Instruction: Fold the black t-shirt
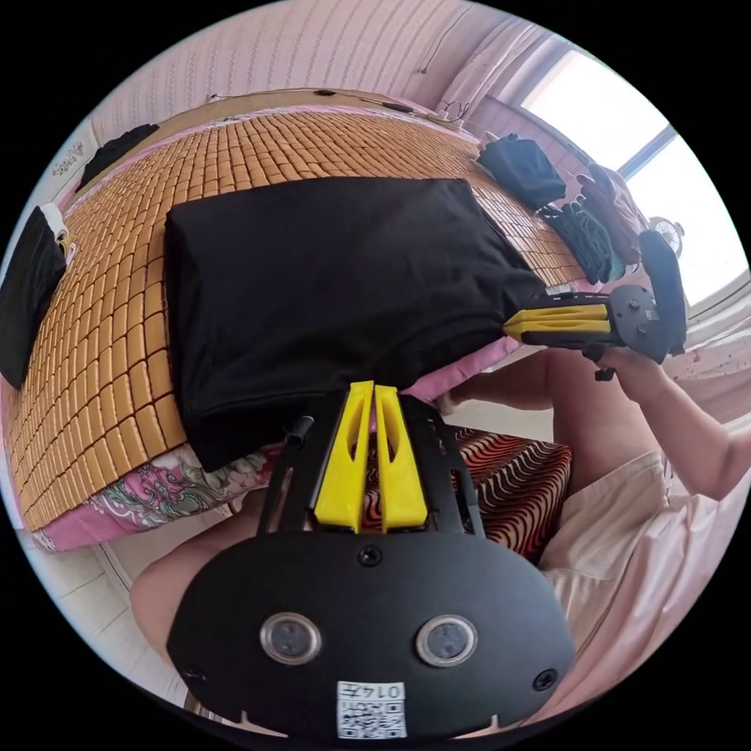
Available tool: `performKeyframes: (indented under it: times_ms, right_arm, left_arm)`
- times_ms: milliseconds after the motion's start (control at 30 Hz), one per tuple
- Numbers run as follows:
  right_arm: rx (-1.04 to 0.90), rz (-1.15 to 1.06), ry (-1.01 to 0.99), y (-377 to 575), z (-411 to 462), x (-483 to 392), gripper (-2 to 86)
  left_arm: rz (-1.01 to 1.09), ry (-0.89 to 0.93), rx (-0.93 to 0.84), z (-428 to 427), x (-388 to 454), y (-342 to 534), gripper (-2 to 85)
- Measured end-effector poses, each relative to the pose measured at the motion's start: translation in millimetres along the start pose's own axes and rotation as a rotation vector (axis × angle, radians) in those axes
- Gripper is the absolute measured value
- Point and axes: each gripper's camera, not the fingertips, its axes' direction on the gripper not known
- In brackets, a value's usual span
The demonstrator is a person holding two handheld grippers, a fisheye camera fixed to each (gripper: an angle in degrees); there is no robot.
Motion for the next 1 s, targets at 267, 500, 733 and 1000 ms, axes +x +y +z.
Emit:
performKeyframes:
  times_ms: [267, 500, 733, 1000]
  right_arm:
    - [-0.066, -0.023, 0.029, -30.1, -9.3, -21.6, -0.3]
    - [0.068, -0.065, 0.091, -96.0, -36.8, -29.5, -0.4]
    - [0.002, -0.166, 0.099, -238.7, -16.1, -27.8, -0.9]
    - [-0.278, -0.182, 0.259, -351.0, 35.6, -10.5, -0.8]
  left_arm:
    - [0.035, 0.058, -0.050, 6.9, 18.3, 18.3, -0.9]
    - [0.097, 0.058, 0.080, -15.0, 43.9, 37.6, -1.0]
    - [0.217, 0.017, 0.148, 20.6, 83.2, 19.0, -0.8]
    - [0.411, -0.001, 0.059, 70.5, 102.1, 15.7, 3.9]
